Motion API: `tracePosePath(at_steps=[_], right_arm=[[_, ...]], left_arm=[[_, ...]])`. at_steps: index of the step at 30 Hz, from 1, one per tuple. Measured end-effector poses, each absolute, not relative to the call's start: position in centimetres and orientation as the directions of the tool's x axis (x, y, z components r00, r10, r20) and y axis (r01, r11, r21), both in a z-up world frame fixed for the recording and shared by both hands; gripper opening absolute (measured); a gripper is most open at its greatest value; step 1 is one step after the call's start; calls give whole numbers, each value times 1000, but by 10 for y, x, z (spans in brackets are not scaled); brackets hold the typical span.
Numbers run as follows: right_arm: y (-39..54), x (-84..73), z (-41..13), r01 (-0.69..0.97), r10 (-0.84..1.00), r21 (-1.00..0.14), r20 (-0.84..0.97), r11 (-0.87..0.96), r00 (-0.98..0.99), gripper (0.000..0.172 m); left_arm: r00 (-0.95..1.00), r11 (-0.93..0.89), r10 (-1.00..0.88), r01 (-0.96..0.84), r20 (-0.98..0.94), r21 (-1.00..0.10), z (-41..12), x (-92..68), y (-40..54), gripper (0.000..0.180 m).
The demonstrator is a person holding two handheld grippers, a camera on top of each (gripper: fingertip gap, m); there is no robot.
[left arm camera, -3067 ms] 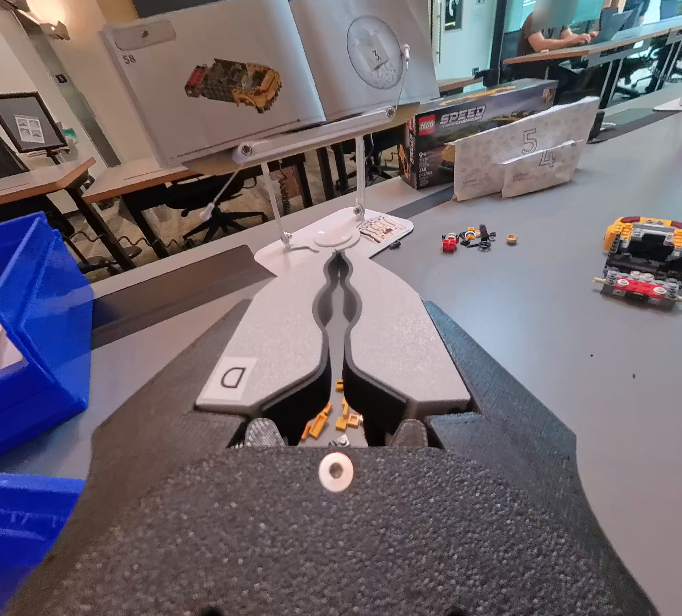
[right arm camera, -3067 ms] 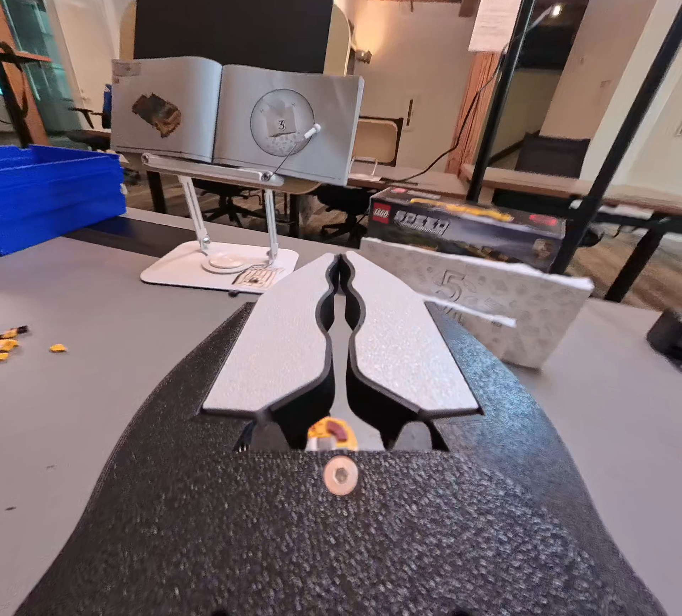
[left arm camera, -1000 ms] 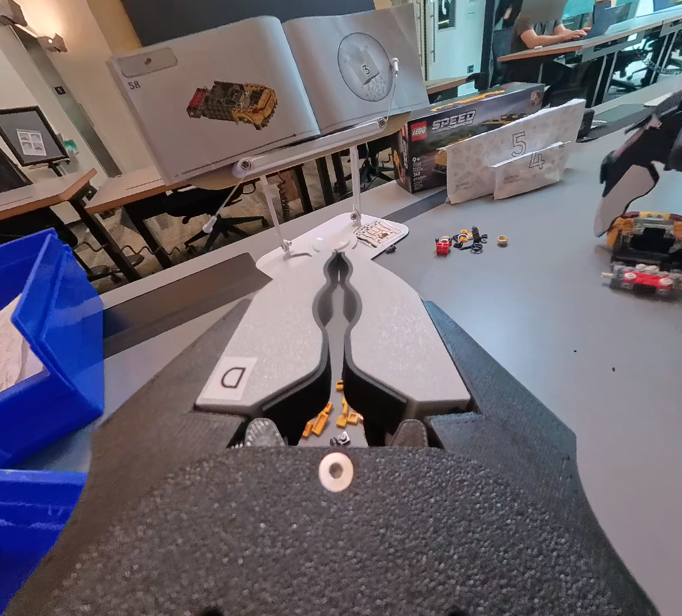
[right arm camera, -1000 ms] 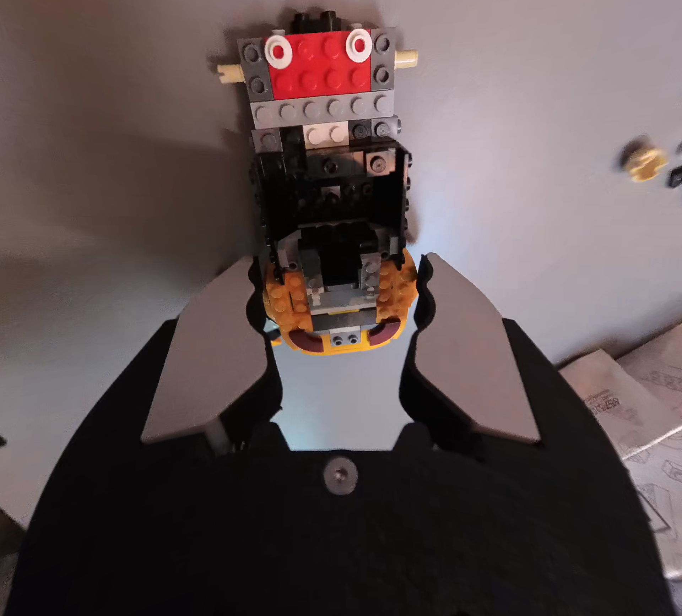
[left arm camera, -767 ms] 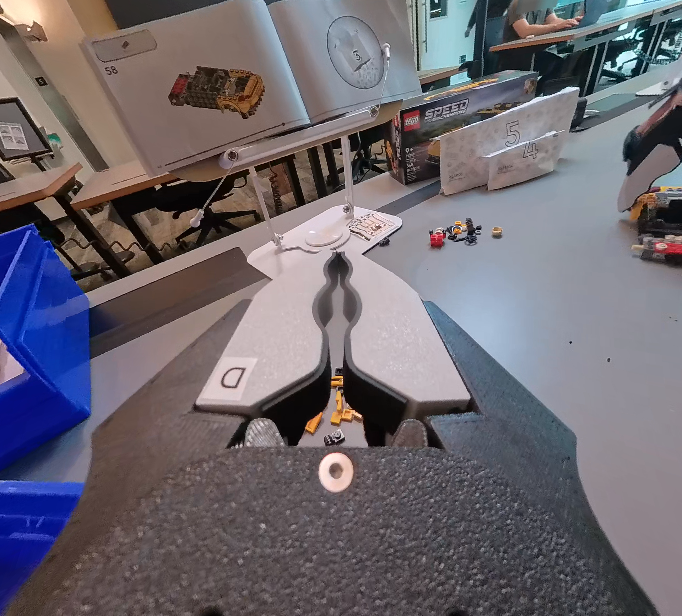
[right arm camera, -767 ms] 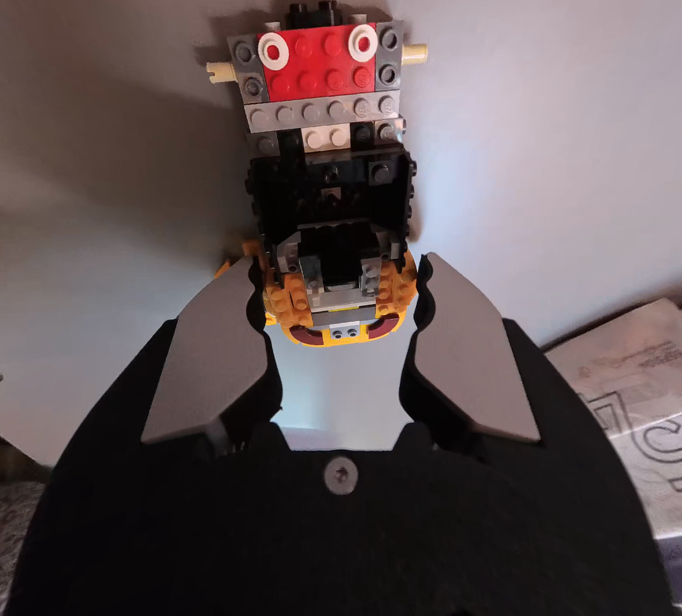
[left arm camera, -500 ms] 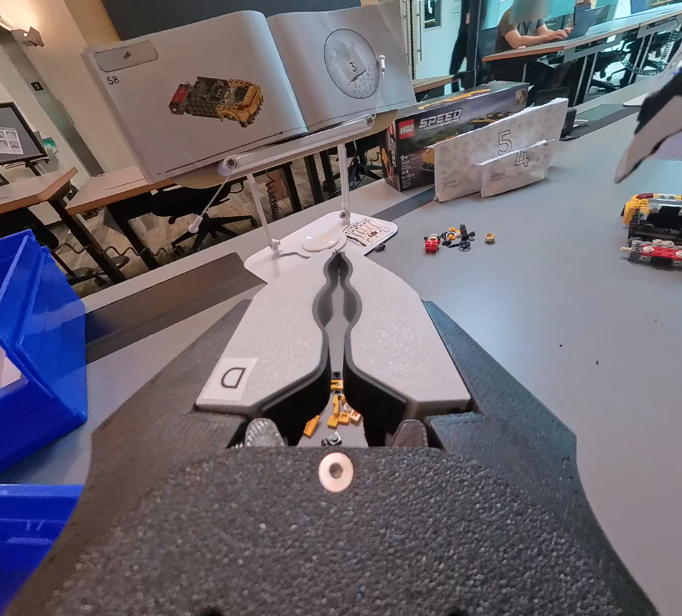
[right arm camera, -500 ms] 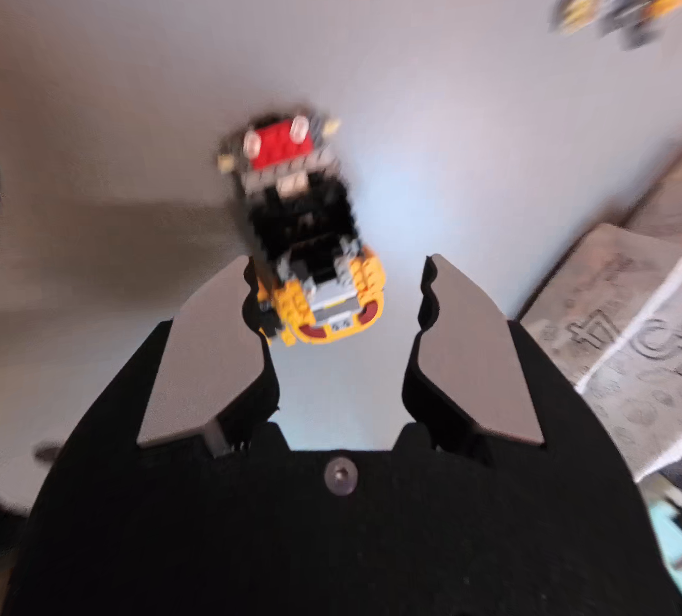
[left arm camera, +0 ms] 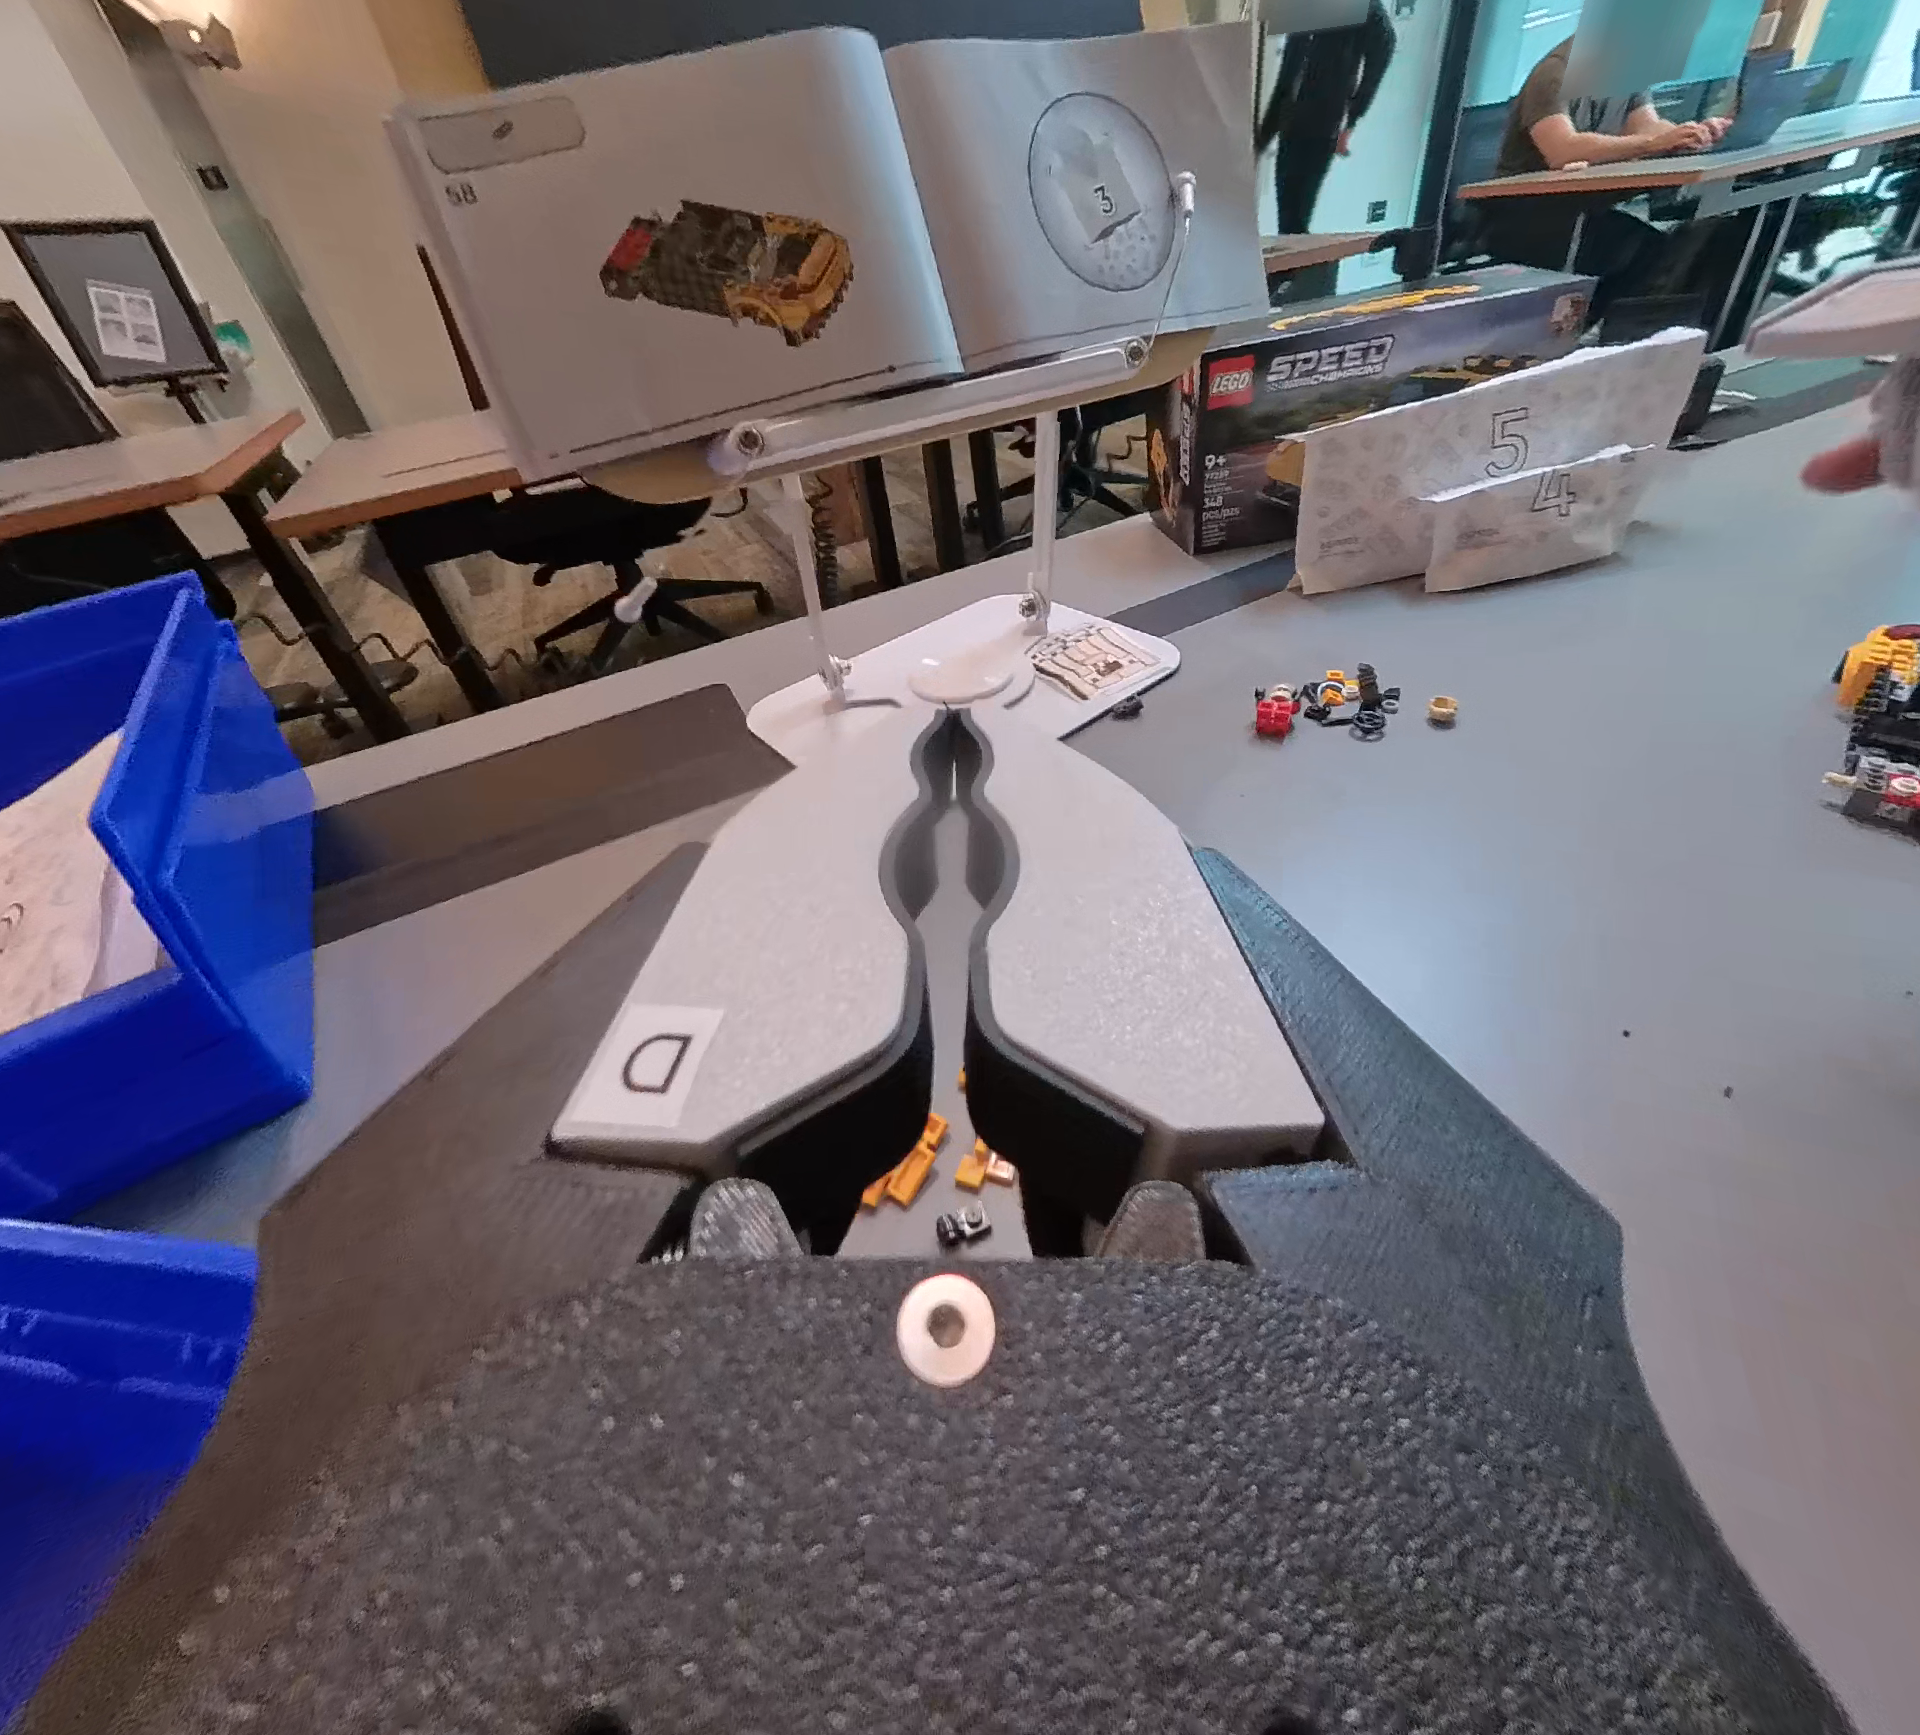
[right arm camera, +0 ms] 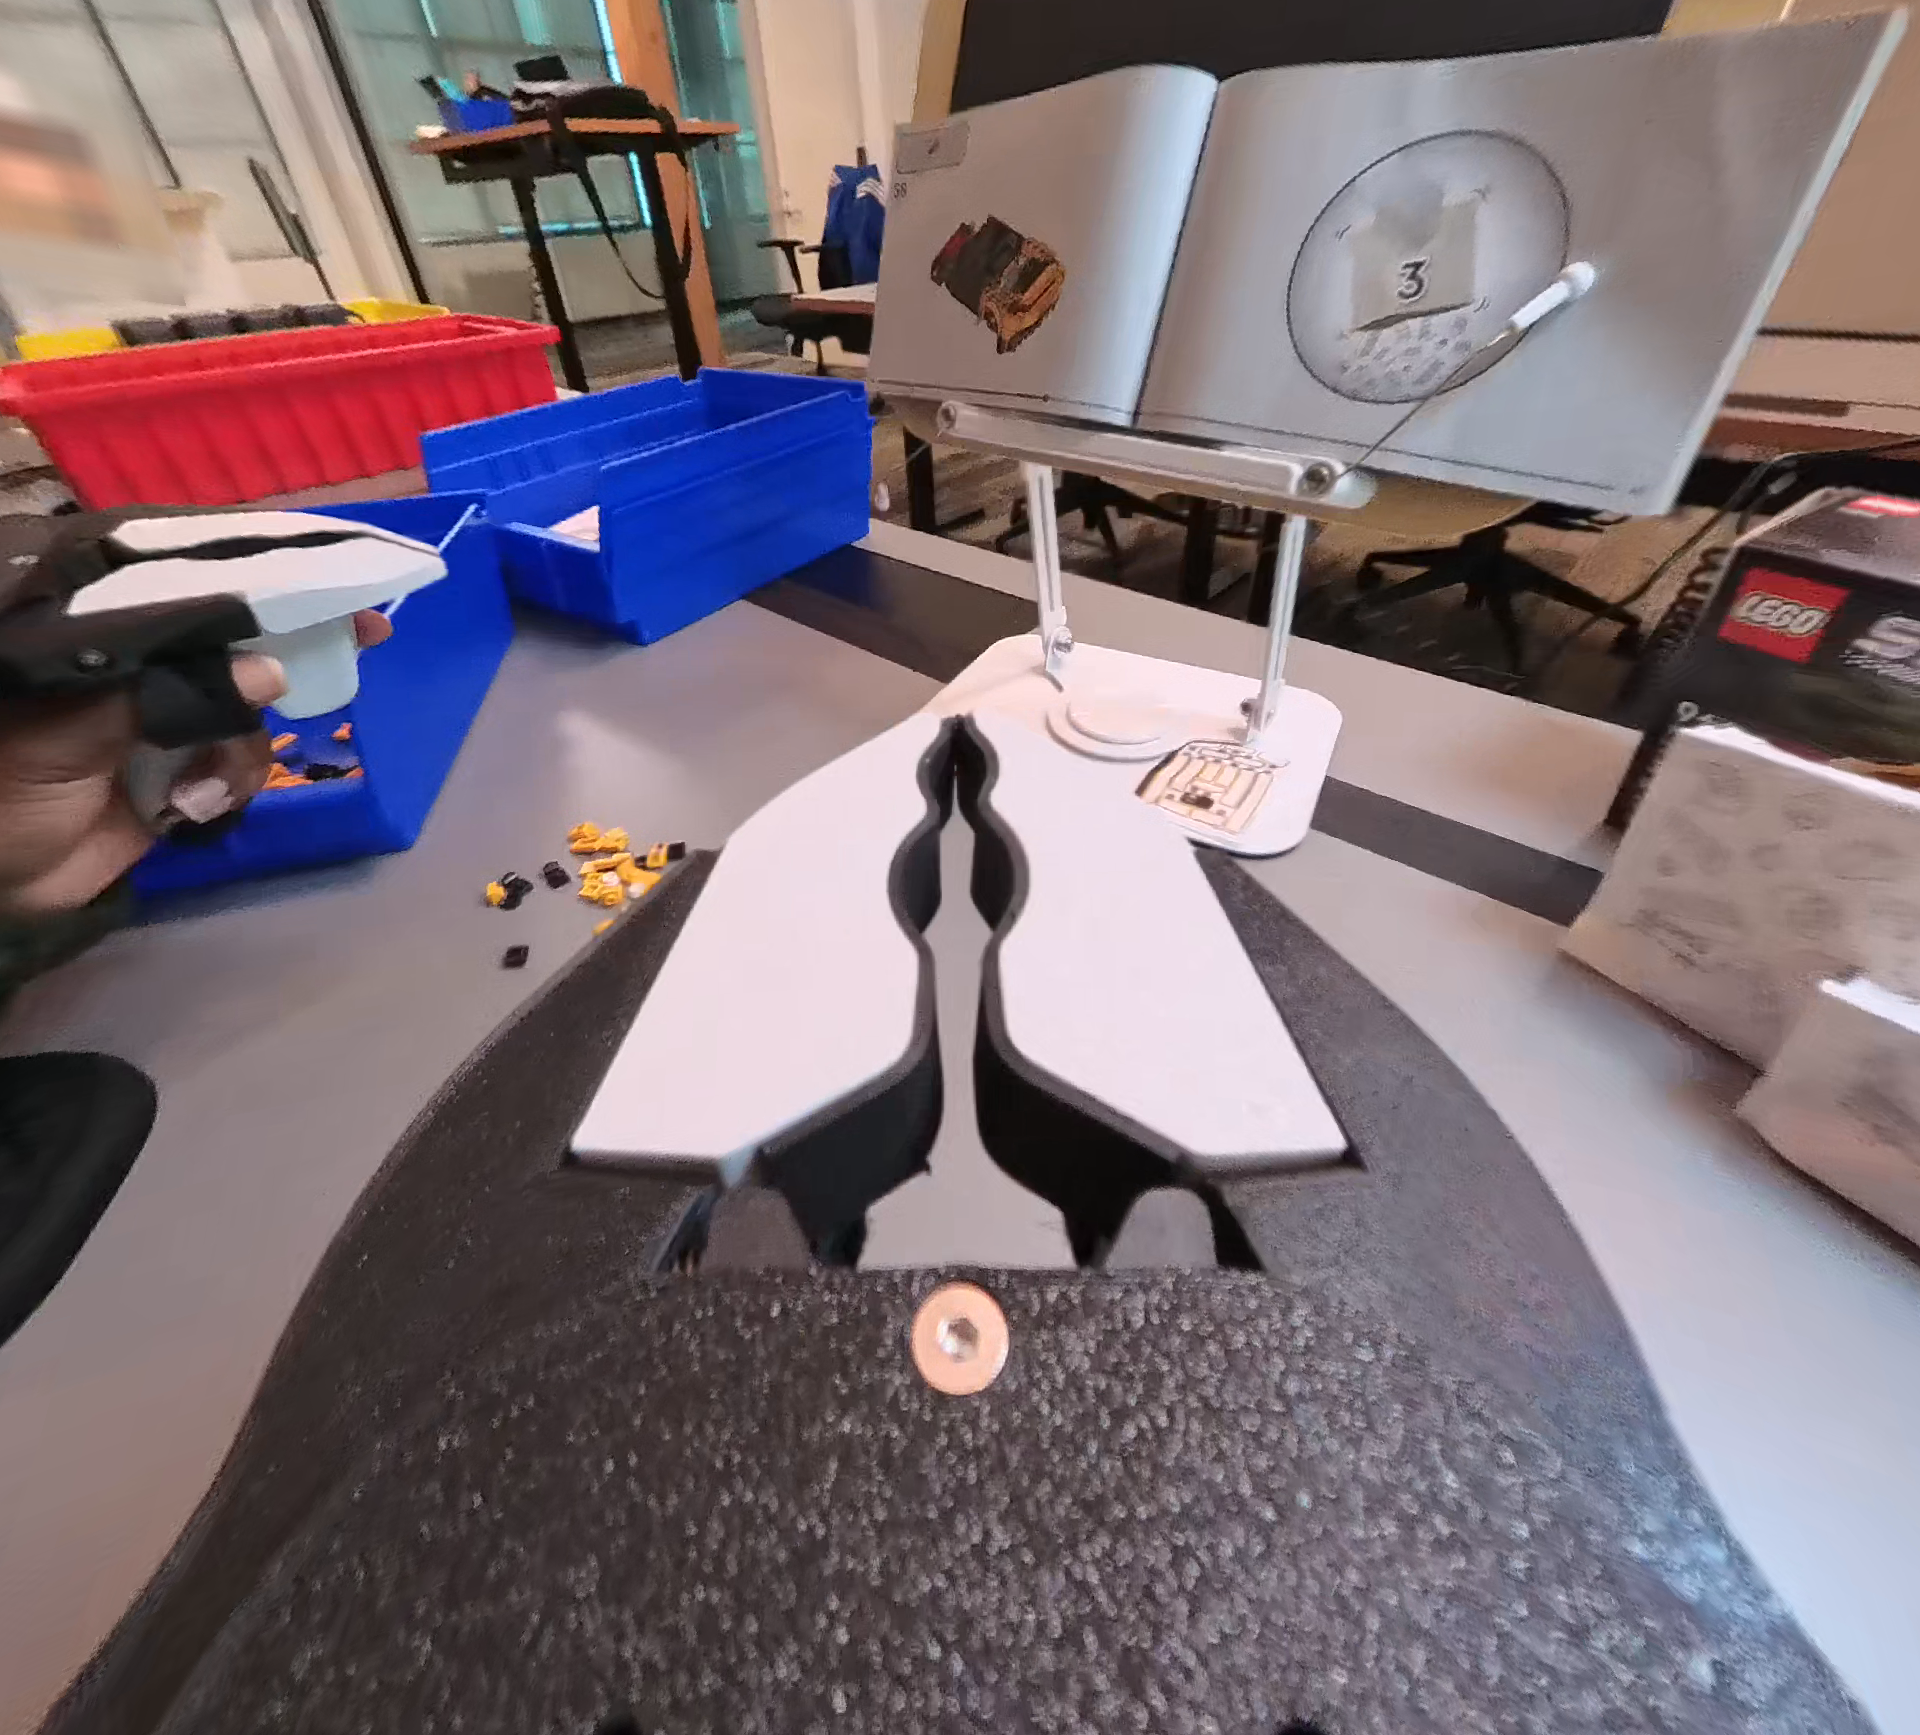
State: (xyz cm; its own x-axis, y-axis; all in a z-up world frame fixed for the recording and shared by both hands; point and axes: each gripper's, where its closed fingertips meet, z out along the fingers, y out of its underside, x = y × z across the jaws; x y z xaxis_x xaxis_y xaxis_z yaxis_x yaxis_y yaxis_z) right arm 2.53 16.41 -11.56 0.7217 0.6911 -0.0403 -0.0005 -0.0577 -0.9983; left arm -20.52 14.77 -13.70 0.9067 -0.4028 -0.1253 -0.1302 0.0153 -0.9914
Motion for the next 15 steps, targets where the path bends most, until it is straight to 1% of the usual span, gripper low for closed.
tracePosePath(at_steps=[3, 9, 12, 15], right_arm=[[170, 12, -128, -32, 686, -999, -48, -36, 726, 0], [166, 7, -158, 49, 681, -999, 27, -12, 731, 0], [164, 8, -160, 79, 669, -997, 70, 17, 740, 0], [166, 18, -149, 58, 626, -996, 83, 61, 776, 0]], left_arm=[[909, 9, -397, -132, -124, -991, -140, -208, 150, 0], [921, 14, -365, -143, -138, -990, -142, -219, 153, 0], [924, 14, -366, -114, -111, -993, -140, -223, 153, 0], [923, 23, -365, -122, -122, -992, -135, -225, 151, 0]])
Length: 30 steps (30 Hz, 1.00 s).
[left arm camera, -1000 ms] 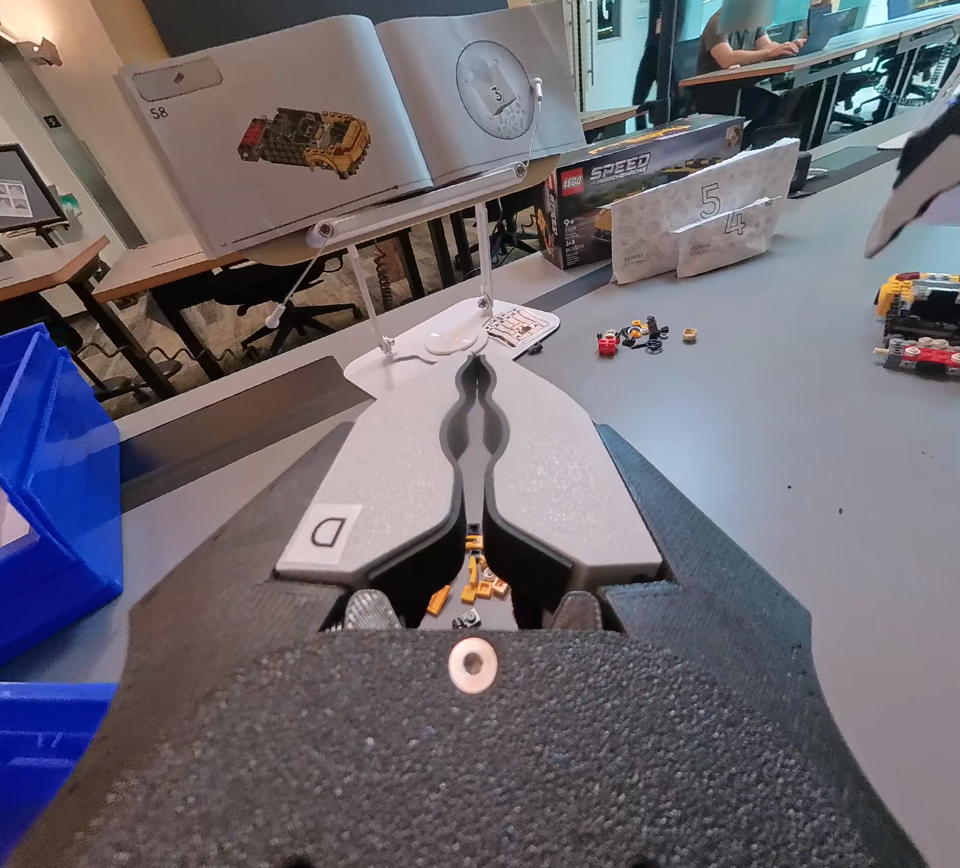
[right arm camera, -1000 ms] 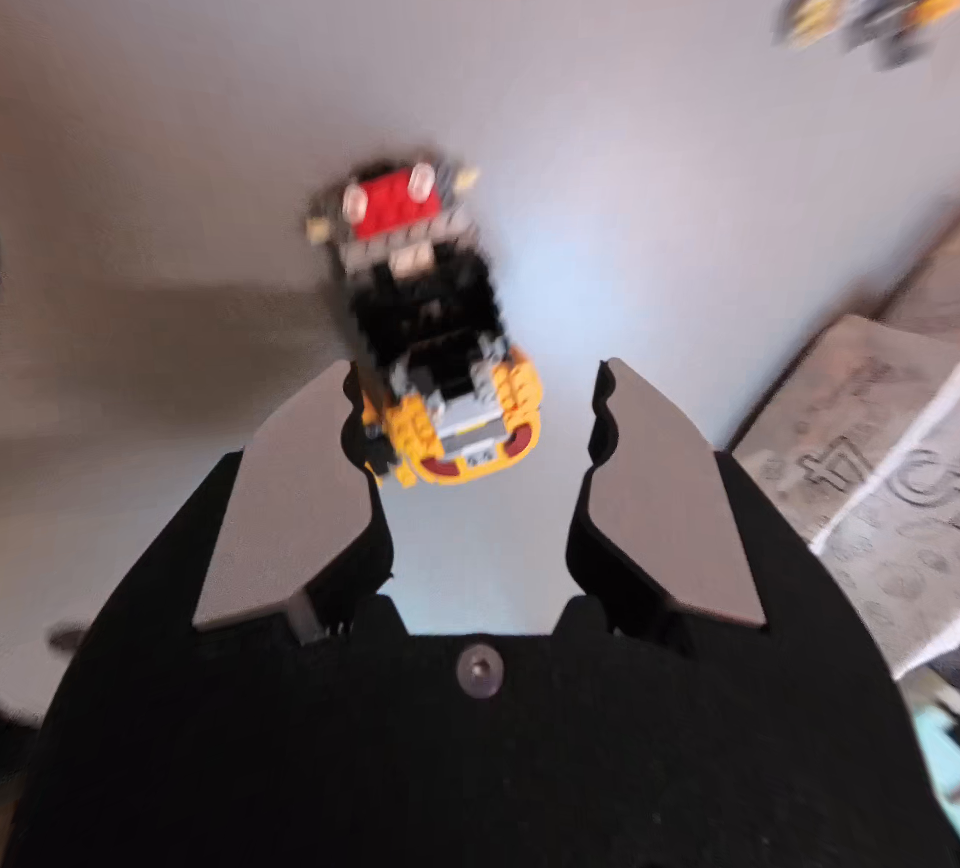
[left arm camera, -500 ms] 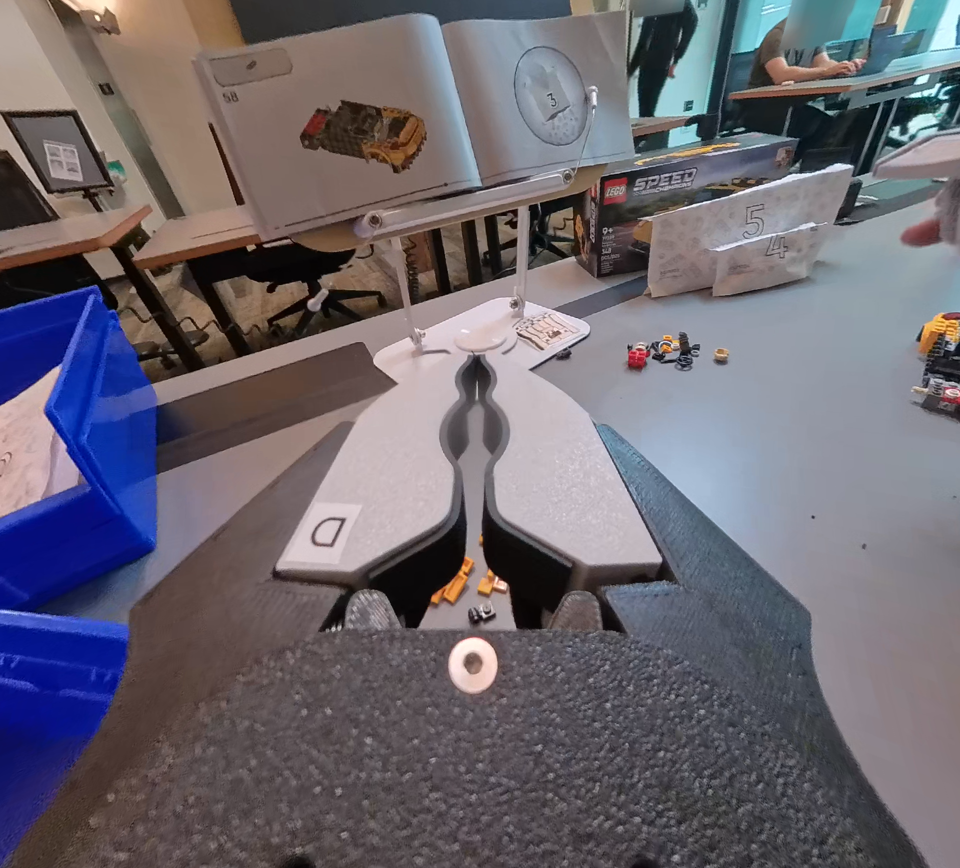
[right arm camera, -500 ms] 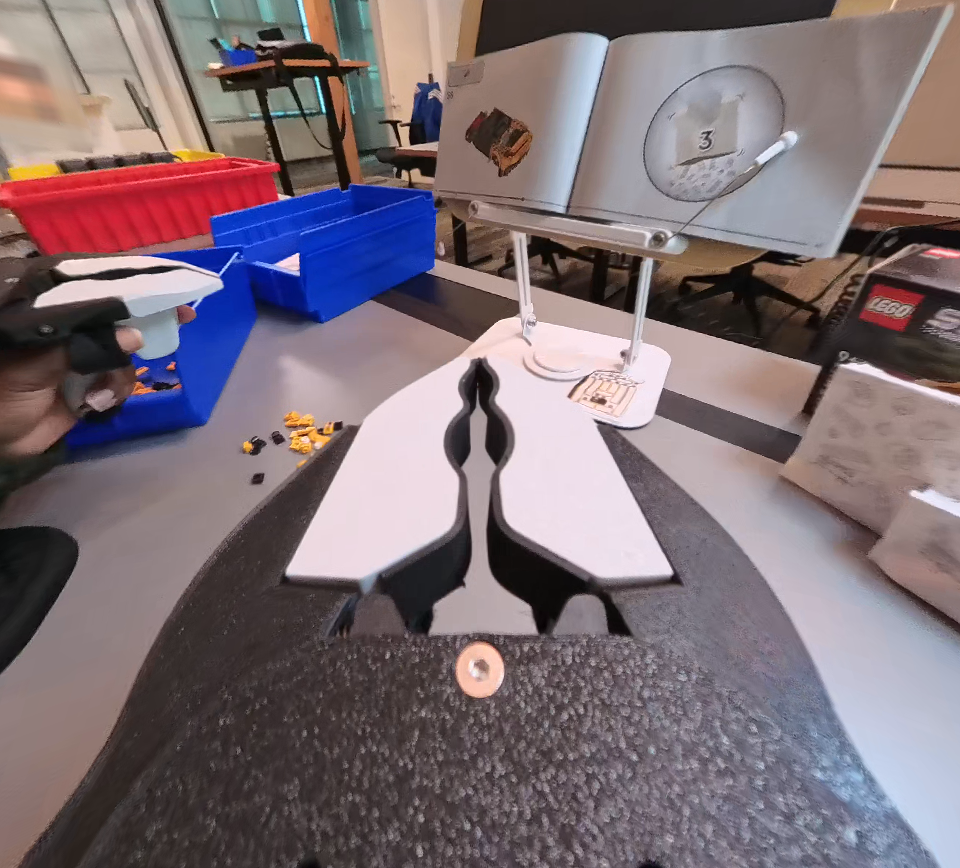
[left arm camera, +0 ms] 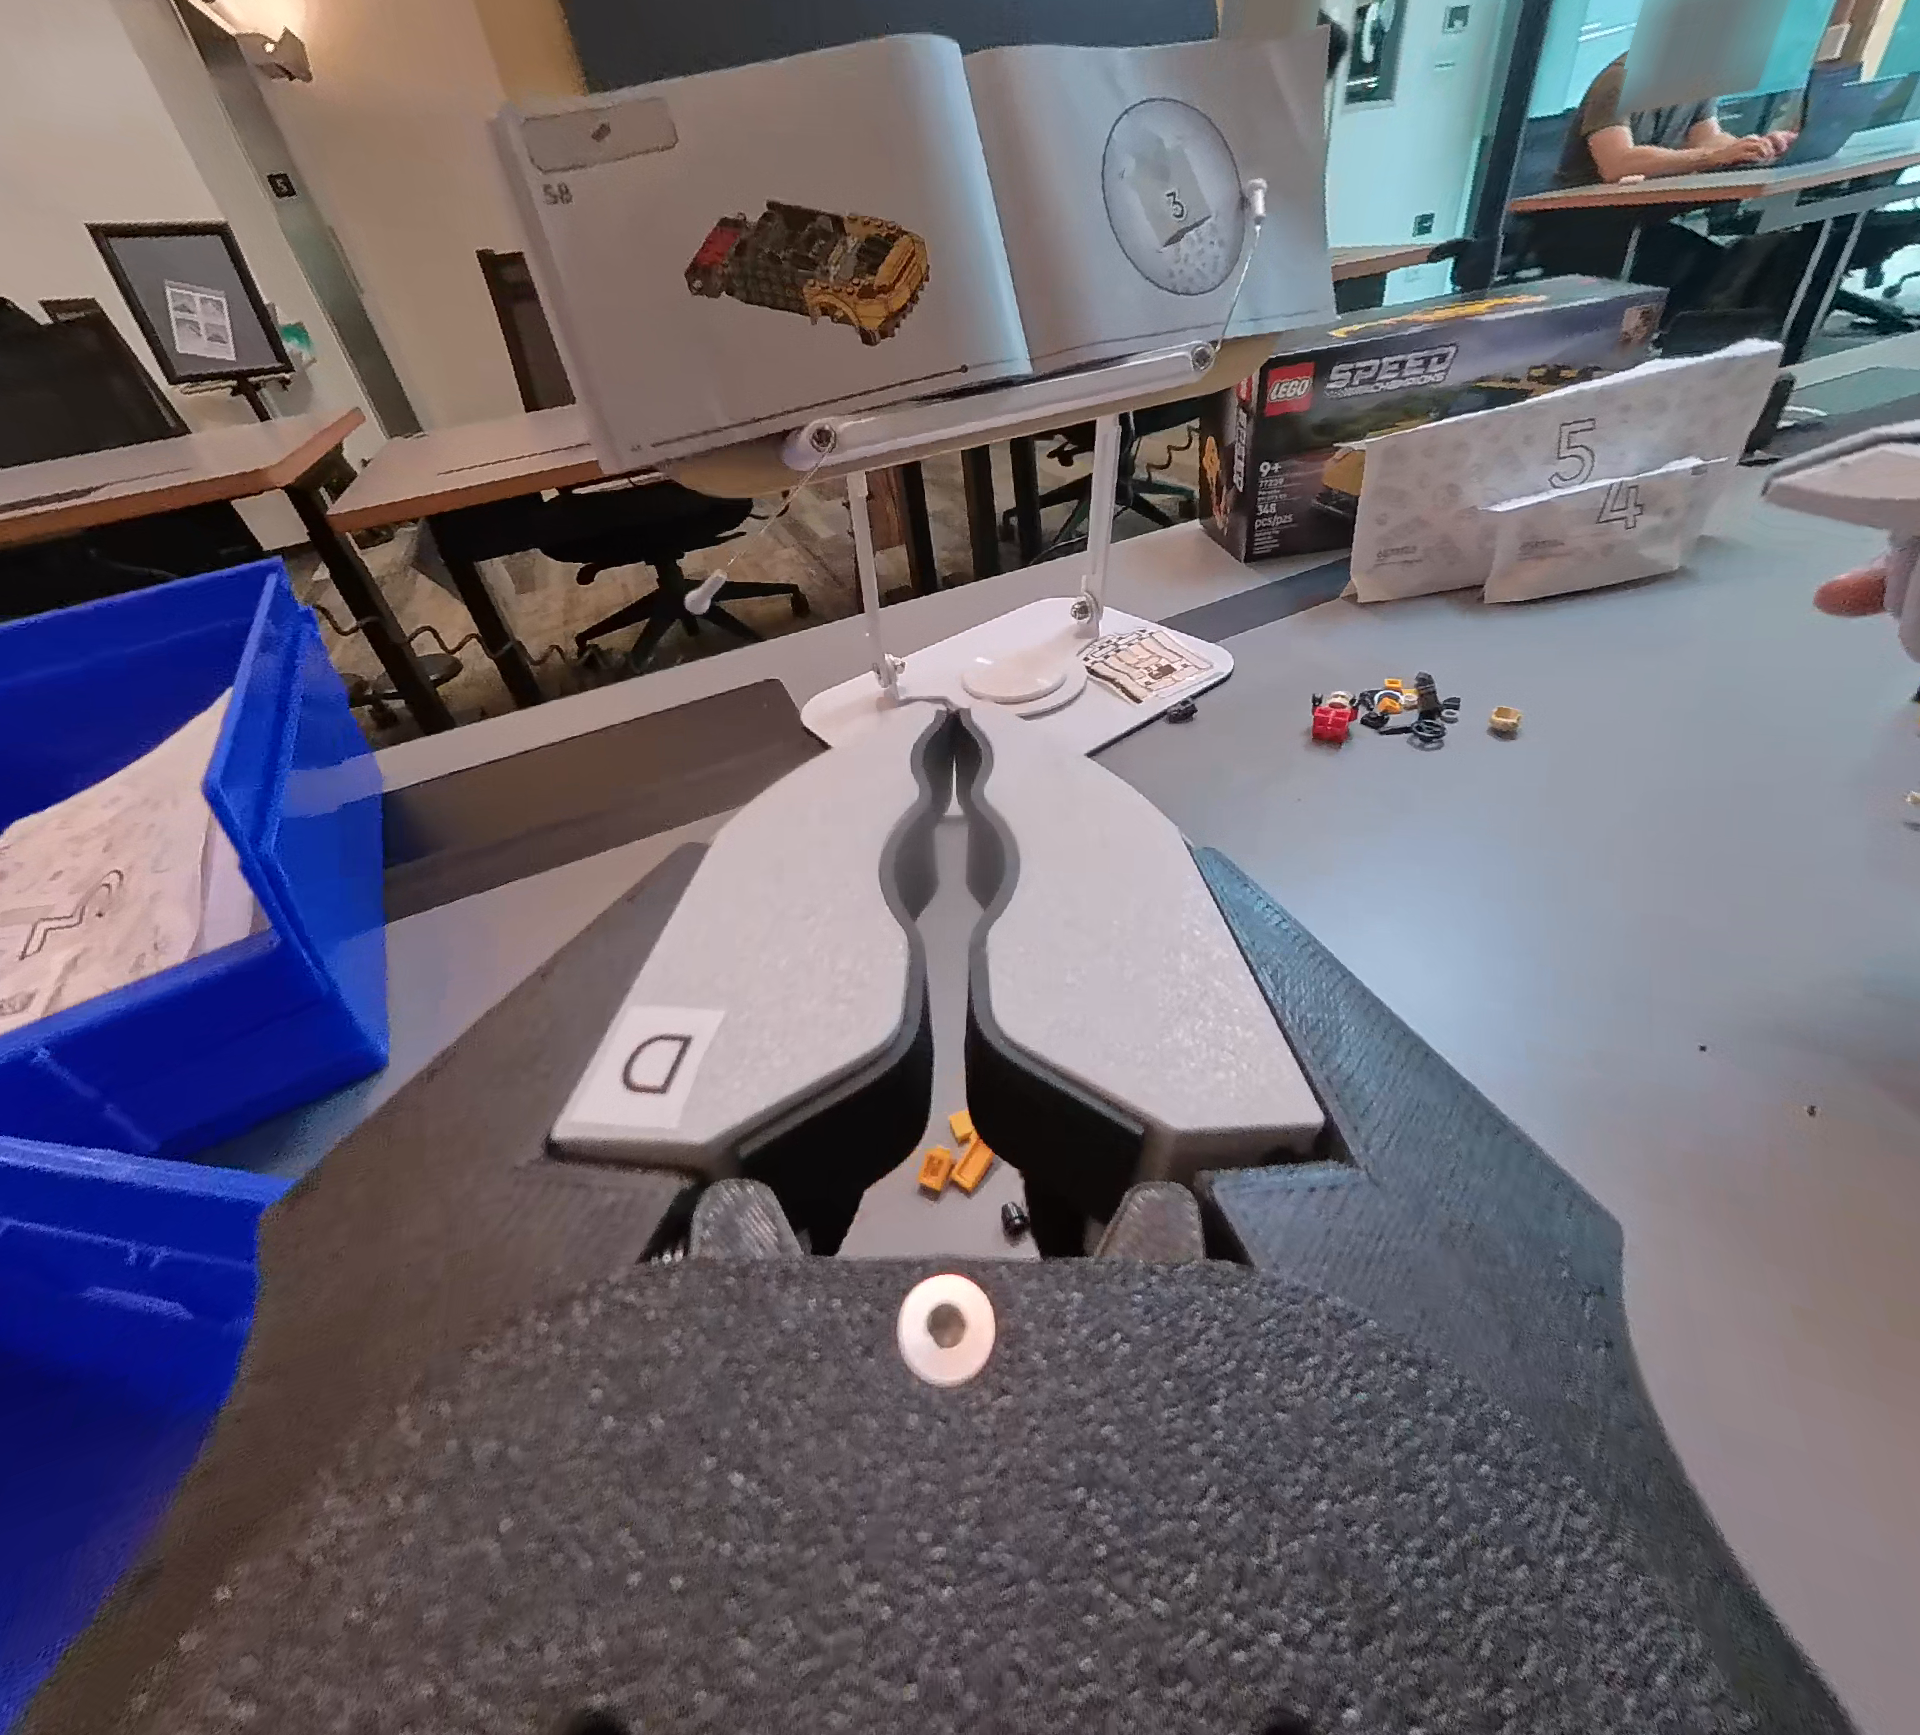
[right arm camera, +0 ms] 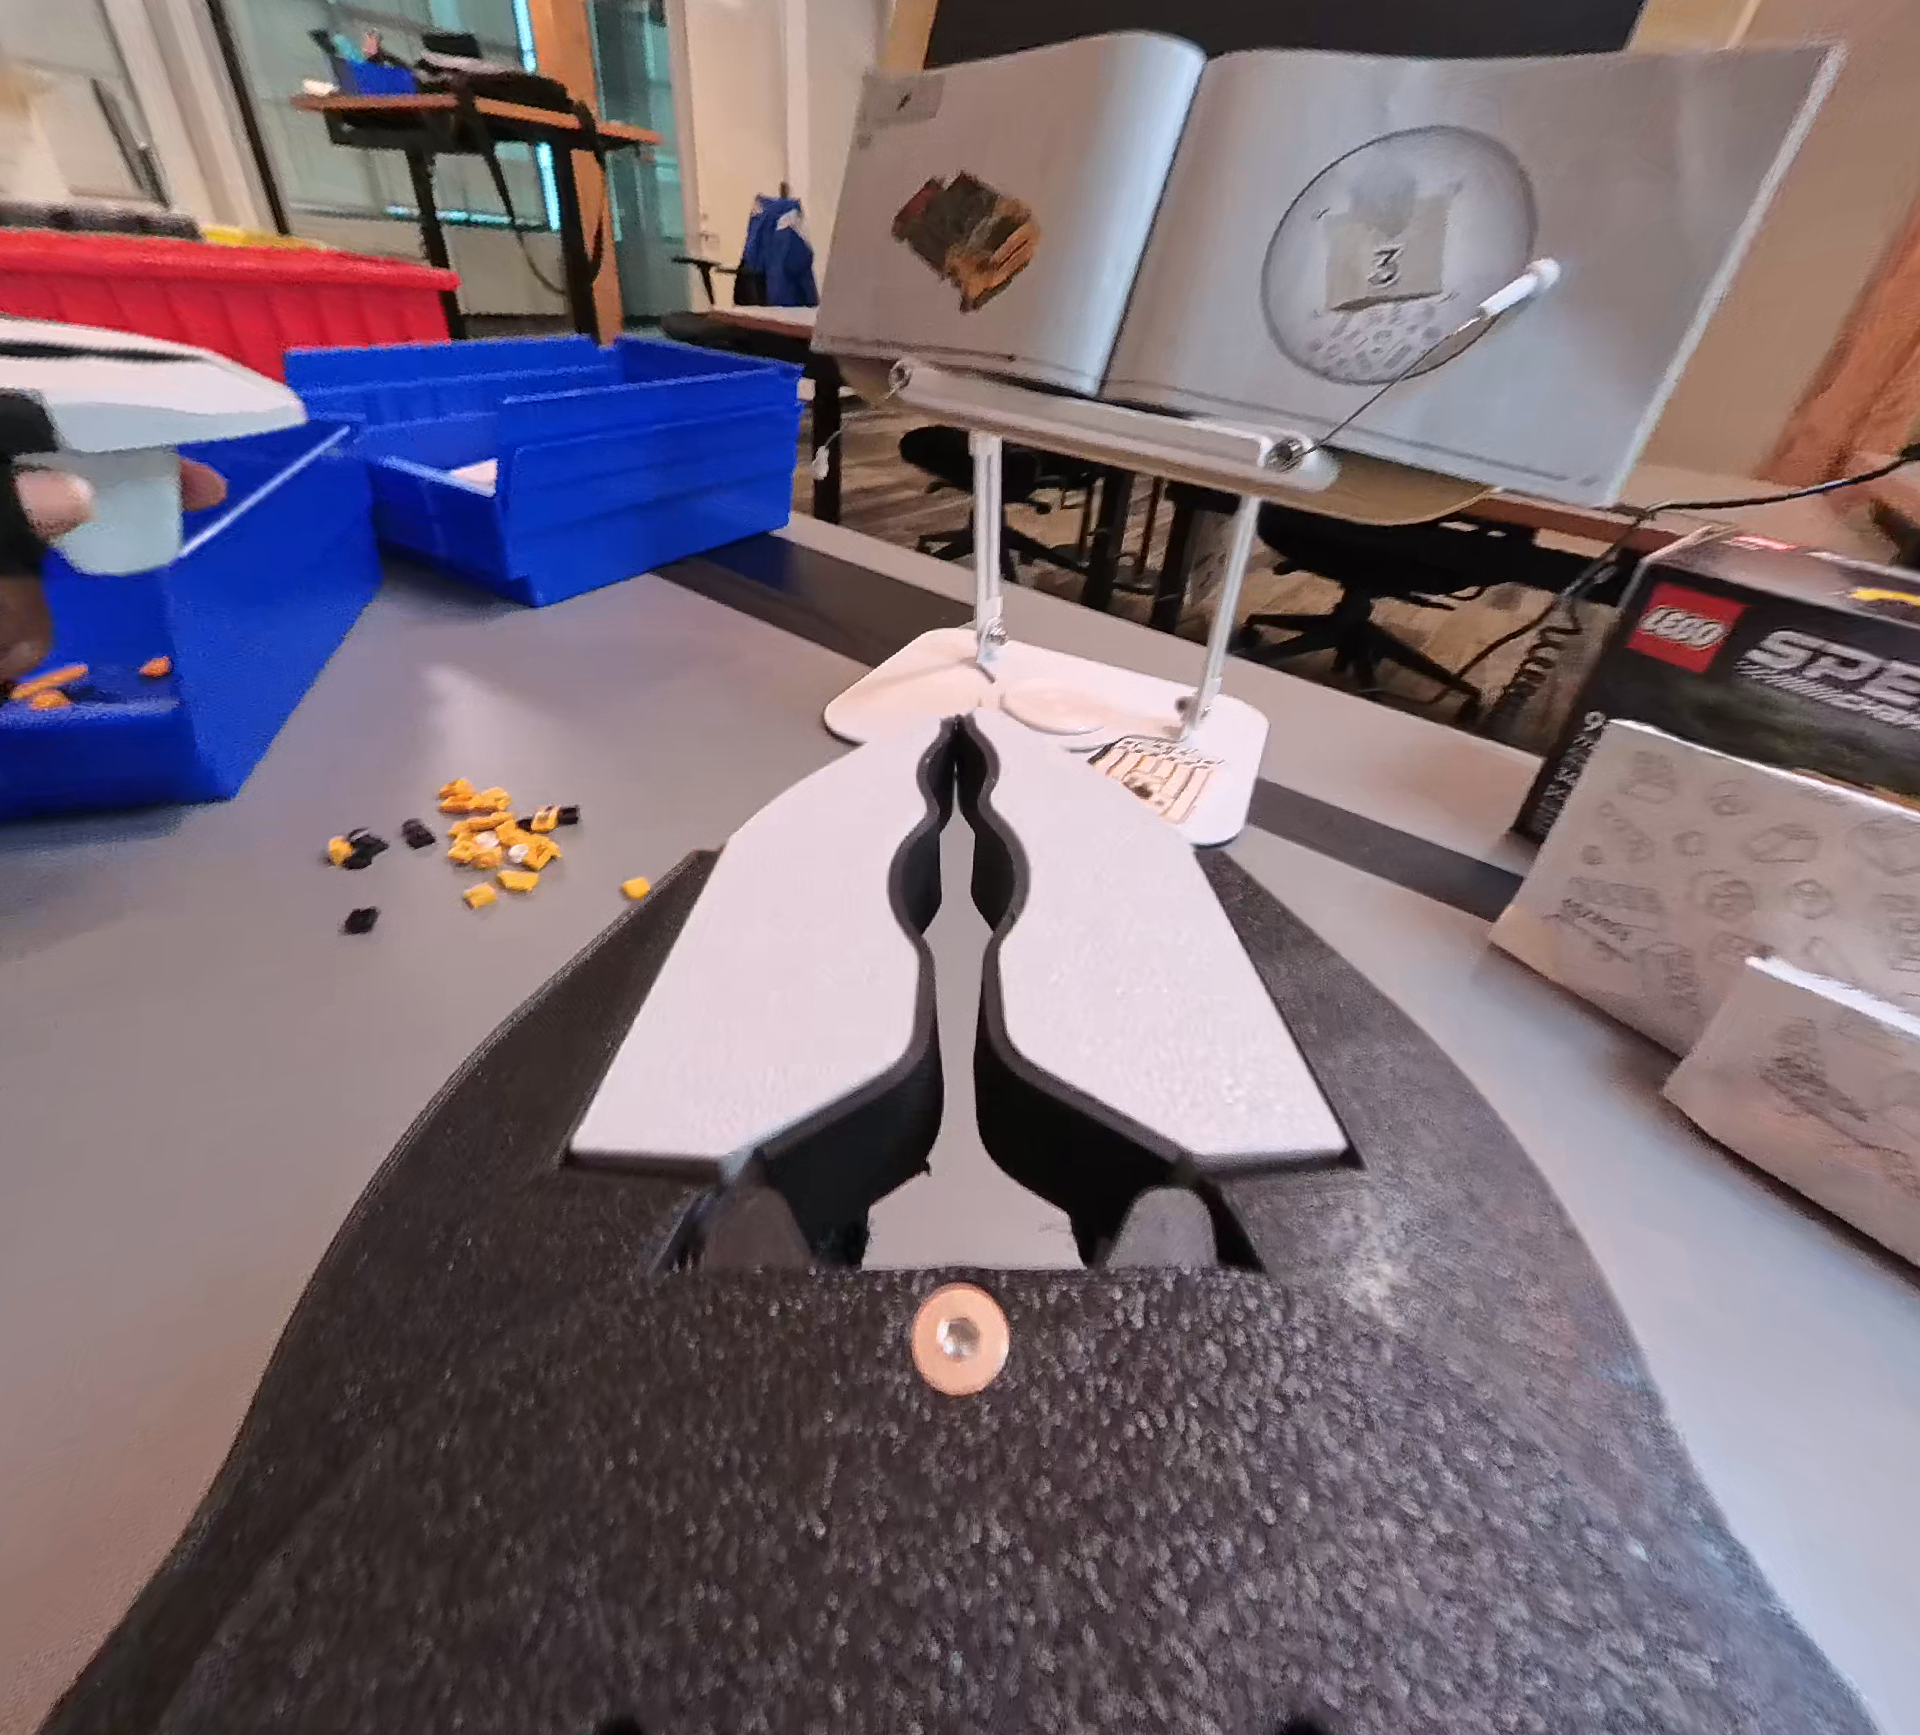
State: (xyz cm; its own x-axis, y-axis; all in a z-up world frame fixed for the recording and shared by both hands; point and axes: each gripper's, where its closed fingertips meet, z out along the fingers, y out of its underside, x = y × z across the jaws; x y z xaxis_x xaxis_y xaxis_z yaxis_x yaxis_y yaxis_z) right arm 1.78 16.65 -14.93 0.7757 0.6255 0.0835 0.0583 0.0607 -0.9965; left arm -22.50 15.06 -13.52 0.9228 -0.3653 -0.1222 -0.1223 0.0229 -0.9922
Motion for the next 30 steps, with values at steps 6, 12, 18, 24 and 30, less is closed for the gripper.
tracePosePath(at_steps=[6, 12, 18, 24, 30], right_arm=[[170, 27, -144, 26, 604, -998, 60, 65, 794, 0], [169, 22, -150, 14, 641, -999, 31, 31, 767, 0], [164, 11, -155, 48, 673, -998, 54, 29, 737, 1], [164, 10, -161, 65, 675, -998, 56, 11, 735, 4], [168, 12, -168, 67, 682, -997, 32, -24, 730, 5]], left_arm=[[896, -41, -406, -217, -183, -975, -86, -251, 140, 0], [869, -326, -262, -489, -419, -809, -51, -371, 192, 9], [913, -755, -260, -396, -315, -523, -131, -486, 286, 40], [946, -930, -231, -284, -229, -235, -222, -519, 319, 51], [960, -976, -196, -211, -199, -58, -255, -520, 316, 40]])
